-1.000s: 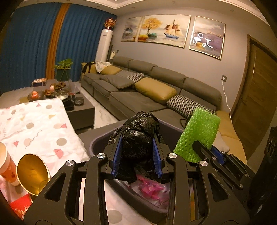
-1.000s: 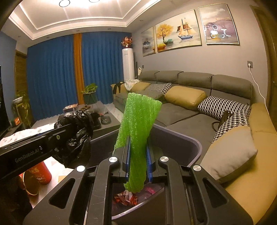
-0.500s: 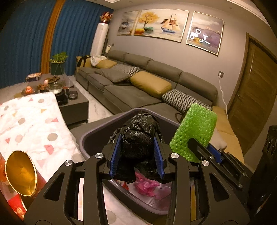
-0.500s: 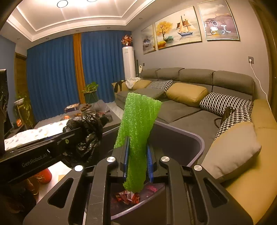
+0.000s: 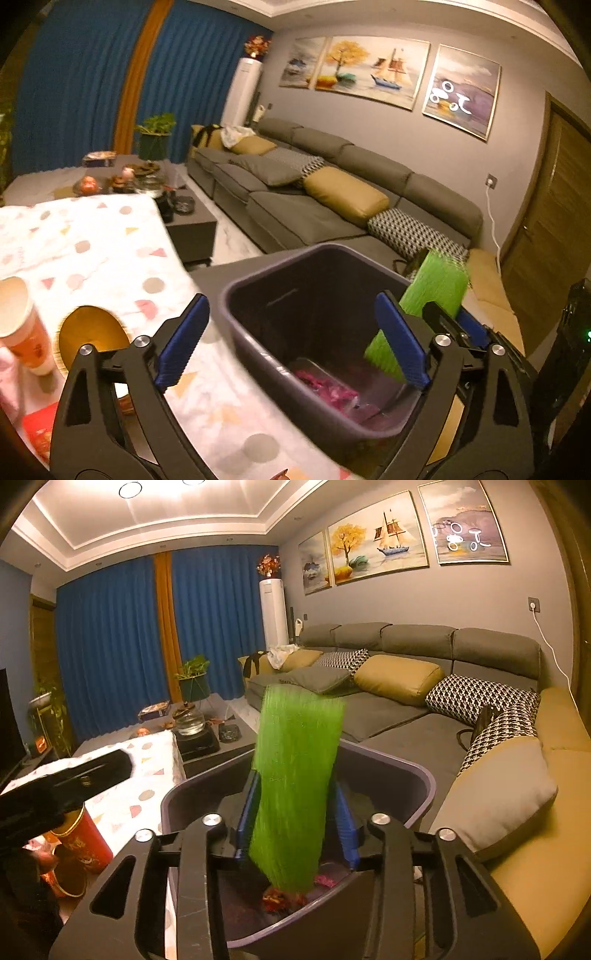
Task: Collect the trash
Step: 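Carry the black bag and green net over the grey bin and open both tools, then move both open tools back over the trash on the table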
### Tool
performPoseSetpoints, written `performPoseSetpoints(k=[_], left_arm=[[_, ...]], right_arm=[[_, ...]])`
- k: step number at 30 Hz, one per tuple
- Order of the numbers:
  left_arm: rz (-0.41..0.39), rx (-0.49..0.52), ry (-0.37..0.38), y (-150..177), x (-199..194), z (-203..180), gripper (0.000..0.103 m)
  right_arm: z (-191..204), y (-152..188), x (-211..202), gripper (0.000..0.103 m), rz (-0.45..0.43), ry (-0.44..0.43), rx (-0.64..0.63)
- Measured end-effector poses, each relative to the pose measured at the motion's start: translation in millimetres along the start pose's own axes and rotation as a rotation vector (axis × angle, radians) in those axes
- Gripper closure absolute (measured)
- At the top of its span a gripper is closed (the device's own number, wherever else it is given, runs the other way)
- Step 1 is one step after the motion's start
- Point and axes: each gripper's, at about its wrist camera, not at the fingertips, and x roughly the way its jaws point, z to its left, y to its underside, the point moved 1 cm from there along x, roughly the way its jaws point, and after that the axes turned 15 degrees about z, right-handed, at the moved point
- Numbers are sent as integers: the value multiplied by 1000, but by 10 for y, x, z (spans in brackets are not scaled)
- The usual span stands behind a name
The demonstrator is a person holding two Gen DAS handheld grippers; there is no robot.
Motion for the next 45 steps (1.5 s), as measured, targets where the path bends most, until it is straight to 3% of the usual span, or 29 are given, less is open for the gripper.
performPoseSetpoints(k=[11,16,18,26,36,45], left_arm=[[-100,-41,-124,221,-658,208,6],[-122,-54,-181,351,-920,311,6],[-129,-58,-213,432,-1041,372,6],[-161,-113,-328,707,-1536,740,6],[-175,-212,-503,1307,-2232,1360,6],[-157,-319,-597,1801,-2767,1922,6]], right_arm=[[94,37,-77,47,-4,-24,-3],[167,78,-214,37,-14,-32,1],[199,114,-279,29,-19,-35,4],[471,270,-560,24,-36,-60,-33],[1216,537,-852,23,-24,-175,-105],[2036,848,-999,23,25,-294,-221]])
